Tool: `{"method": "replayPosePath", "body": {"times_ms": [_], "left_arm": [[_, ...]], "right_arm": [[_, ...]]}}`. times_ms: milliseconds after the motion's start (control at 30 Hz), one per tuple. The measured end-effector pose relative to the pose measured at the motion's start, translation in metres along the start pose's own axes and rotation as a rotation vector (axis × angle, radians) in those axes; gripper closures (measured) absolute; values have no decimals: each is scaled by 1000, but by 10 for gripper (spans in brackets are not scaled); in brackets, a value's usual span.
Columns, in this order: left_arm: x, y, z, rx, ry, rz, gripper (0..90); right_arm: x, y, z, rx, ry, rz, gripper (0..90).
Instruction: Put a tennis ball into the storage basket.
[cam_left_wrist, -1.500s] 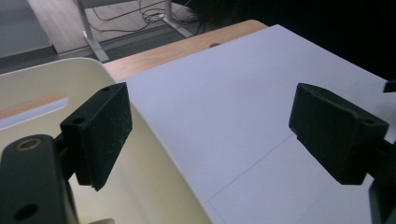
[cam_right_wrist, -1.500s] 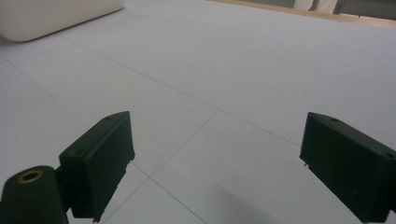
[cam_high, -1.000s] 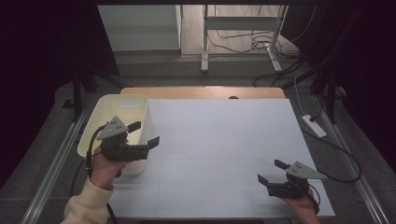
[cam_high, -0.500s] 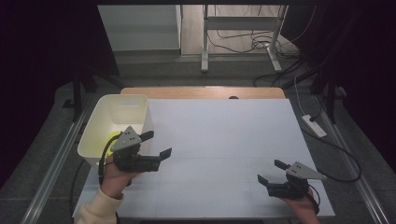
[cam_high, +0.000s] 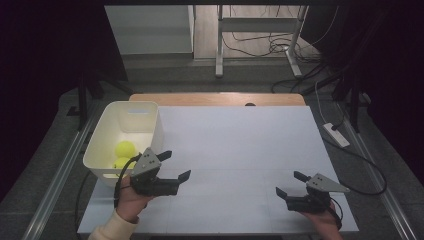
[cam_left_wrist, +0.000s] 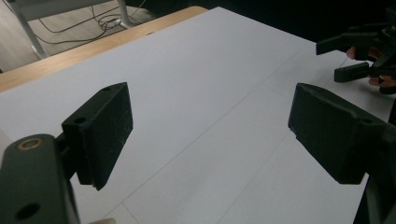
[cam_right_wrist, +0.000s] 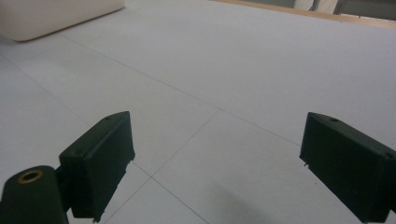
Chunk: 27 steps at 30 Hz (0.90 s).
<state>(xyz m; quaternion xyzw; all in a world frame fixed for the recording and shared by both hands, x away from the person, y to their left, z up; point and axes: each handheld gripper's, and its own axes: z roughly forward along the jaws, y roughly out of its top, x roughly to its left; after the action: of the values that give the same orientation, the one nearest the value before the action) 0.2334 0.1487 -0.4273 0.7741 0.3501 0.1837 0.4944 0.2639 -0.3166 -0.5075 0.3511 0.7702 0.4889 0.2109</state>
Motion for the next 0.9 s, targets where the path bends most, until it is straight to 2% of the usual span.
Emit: {"method": "replayPosePath", "body": {"times_ms": [333, 533, 700, 900], "left_arm": [[-8, -20, 13, 36, -10, 4, 145], [-5, -34, 21, 61, -16, -8, 145], [-2, -44, 24, 78, -25, -2, 144], [4, -54, 25, 82, -12, -12, 144]], "right_arm": [[0, 0, 0, 2, 2, -1, 95], [0, 0, 0, 3, 2, -2, 96], [1, 0, 1, 5, 1, -4, 96], [1, 0, 0, 4, 0, -5, 96]]}}
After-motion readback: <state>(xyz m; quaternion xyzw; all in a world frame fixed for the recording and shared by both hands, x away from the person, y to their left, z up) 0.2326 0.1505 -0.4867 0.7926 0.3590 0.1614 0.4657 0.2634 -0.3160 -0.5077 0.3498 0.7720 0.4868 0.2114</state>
